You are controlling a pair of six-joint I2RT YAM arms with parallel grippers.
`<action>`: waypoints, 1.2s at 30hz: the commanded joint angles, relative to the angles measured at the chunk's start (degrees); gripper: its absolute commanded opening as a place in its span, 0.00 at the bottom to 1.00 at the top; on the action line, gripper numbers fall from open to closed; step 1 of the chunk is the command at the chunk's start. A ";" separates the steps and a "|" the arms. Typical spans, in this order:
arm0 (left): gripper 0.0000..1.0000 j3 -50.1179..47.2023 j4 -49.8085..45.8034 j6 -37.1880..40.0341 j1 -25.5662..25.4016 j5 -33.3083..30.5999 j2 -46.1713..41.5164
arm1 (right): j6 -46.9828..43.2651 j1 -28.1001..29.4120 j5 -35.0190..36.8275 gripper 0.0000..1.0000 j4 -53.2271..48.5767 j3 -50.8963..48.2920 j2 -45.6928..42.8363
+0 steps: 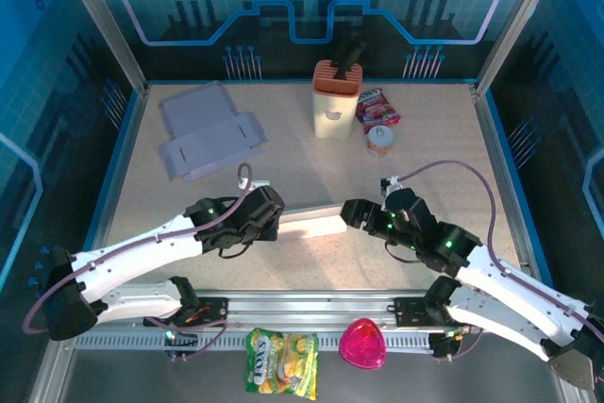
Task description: Fold the paper box
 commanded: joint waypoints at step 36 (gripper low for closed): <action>0.32 -0.37 -2.22 -2.10 -1.77 0.99 -3.13 | 33.07 -9.92 -12.09 0.45 27.78 -18.51 5.94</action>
